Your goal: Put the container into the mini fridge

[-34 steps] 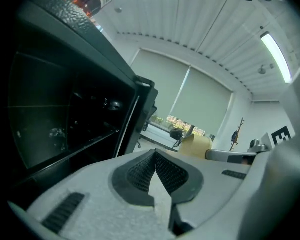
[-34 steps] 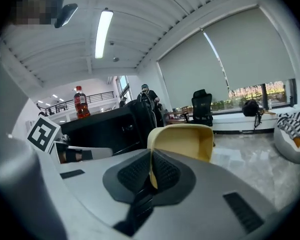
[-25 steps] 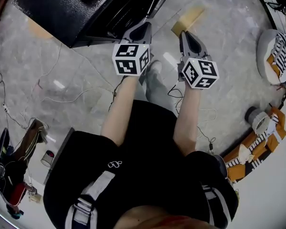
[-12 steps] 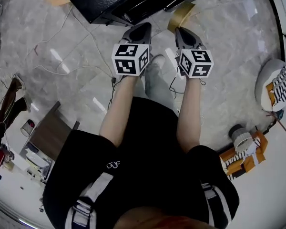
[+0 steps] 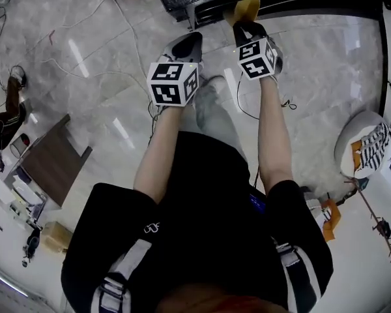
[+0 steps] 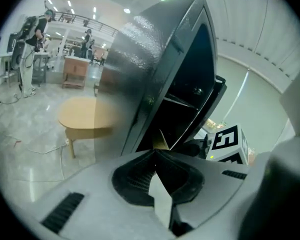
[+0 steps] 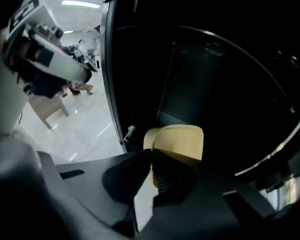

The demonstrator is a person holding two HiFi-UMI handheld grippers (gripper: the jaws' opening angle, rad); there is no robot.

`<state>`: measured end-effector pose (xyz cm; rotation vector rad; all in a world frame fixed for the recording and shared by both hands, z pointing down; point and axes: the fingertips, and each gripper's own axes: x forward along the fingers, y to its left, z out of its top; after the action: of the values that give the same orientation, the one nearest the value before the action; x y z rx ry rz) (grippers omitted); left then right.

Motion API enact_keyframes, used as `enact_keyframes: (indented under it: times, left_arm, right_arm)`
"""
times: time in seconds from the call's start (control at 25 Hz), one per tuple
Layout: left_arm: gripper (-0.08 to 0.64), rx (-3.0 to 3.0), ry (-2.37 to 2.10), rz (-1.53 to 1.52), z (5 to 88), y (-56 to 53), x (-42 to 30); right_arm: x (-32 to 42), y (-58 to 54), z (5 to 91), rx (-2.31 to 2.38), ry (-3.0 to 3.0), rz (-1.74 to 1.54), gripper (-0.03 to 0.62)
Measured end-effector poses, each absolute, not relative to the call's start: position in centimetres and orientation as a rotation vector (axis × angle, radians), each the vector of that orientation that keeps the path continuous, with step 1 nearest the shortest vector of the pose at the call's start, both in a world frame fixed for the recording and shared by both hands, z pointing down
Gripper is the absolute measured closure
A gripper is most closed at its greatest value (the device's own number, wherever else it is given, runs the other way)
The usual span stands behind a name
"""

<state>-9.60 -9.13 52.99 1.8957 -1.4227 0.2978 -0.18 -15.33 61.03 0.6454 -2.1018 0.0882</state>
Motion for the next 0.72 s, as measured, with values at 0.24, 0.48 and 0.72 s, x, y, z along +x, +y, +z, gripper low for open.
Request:
enact_keyframes:
  times: [0.24,0.48,0.72]
  left_arm:
    - [0.554,1.839,-1.491,0.278,53.2,-7.9,-12.4]
    - [0.554,1.802,-1.530,0.283,53.3,-6.9,-14.4]
    - [0.554,1.817,-1.517,0.308,53.0,-6.2,-13.9]
  right_arm:
    - [-2.0,-16.0,65.4,0.424,-1.946,-0.179,0.575]
    - [-3.4,-16.7,68.3,0.344,-1.883,-0.297,0.575]
    - [-4.1,-17.7,69.8,0.290,-1.821,-0.462,0.574]
